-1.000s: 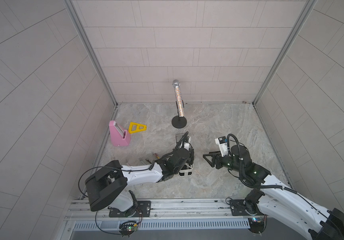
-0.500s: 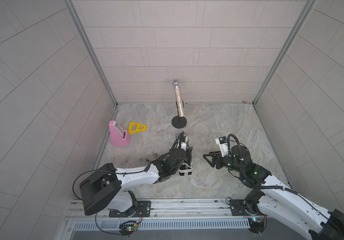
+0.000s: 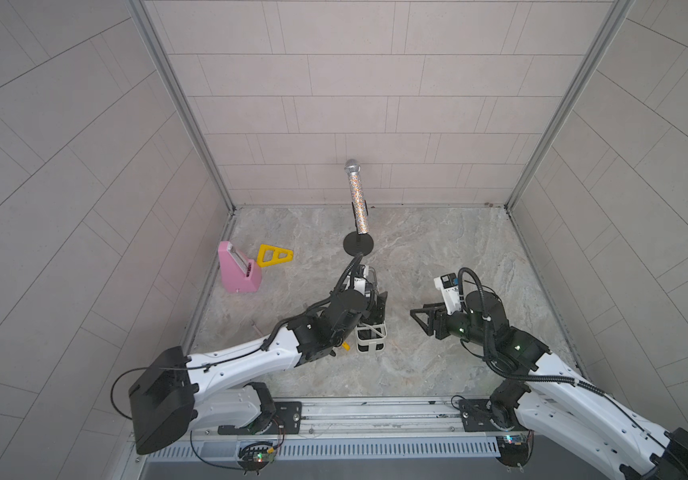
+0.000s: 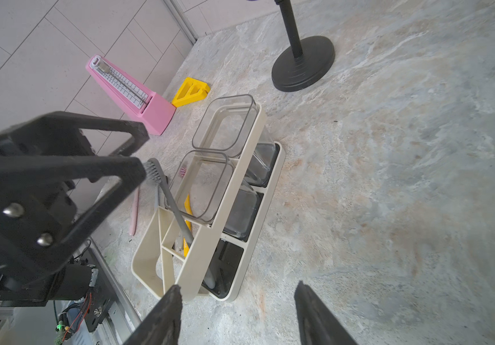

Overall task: Place the toothbrush into the toothbrush holder
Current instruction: Place the toothbrush in the toothbrush holder, then pick up the toothbrush from the center of the board.

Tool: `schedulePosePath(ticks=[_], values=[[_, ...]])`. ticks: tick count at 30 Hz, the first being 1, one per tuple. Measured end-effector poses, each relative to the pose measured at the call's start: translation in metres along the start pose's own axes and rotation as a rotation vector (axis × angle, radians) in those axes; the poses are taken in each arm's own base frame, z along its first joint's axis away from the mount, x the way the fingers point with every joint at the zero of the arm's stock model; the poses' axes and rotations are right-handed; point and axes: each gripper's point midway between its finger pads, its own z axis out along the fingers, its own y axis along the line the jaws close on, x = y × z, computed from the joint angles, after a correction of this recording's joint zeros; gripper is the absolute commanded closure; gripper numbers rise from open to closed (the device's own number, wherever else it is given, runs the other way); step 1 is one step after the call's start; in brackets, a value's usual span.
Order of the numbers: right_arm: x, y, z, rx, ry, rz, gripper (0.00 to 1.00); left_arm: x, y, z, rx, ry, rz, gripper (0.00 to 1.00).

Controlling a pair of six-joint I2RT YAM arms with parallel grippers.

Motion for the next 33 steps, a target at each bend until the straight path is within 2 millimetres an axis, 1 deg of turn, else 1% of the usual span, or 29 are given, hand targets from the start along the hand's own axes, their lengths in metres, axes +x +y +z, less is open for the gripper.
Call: schedulePosePath(ticks=[3, 5, 7, 9, 10, 12, 14, 17, 21, 24, 26, 28, 31, 33], values=[[-0.009, 0.005, -0.005, 0.003, -0.003, -0.02, 0.39, -0.014, 0.007, -0.013, -0.012, 0.002, -0.036, 0.08], [-0.014, 0.012, -0.008, 0.005, -0.002, -0.045, 0.39, -0.023, 0.022, -0.022, -0.03, 0.018, -0.095, 0.08], [-0.021, 0.024, -0.013, 0.005, 0.006, -0.089, 0.39, -0.035, 0.048, -0.032, -0.062, 0.022, -0.195, 0.1], [-0.026, 0.041, -0.017, -0.005, 0.019, -0.146, 0.39, -0.043, 0.074, -0.044, -0.096, 0.013, -0.293, 0.1], [-0.028, 0.051, -0.018, -0.01, 0.03, -0.178, 0.39, -0.046, 0.089, -0.052, -0.12, 0.007, -0.339, 0.1], [-0.027, 0.068, -0.017, -0.024, 0.059, -0.231, 0.39, -0.046, 0.11, -0.063, -0.154, 0.009, -0.407, 0.1], [-0.022, 0.084, -0.012, -0.036, 0.102, -0.28, 0.39, -0.041, 0.129, -0.068, -0.194, 0.032, -0.46, 0.1], [-0.004, 0.106, 0.005, -0.044, 0.2, -0.357, 0.39, -0.025, 0.155, -0.067, -0.233, 0.083, -0.549, 0.1], [0.026, 0.132, 0.038, -0.062, 0.339, -0.434, 0.39, 0.016, 0.193, -0.067, -0.31, 0.166, -0.686, 0.11], [0.045, 0.146, 0.063, -0.065, 0.425, -0.463, 0.39, 0.035, 0.218, -0.074, -0.37, 0.189, -0.773, 0.11], [0.053, 0.155, 0.077, -0.068, 0.465, -0.479, 0.39, 0.043, 0.229, -0.078, -0.392, 0.188, -0.816, 0.12], [0.056, 0.167, 0.092, -0.071, 0.495, -0.496, 0.39, 0.05, 0.237, -0.082, -0.408, 0.187, -0.85, 0.13], [0.058, 0.182, 0.113, -0.078, 0.524, -0.513, 0.39, 0.057, 0.245, -0.086, -0.422, 0.183, -0.886, 0.17], [0.061, 0.187, 0.127, -0.074, 0.55, -0.525, 0.39, 0.062, 0.249, -0.089, -0.431, 0.18, -0.902, 0.18]])
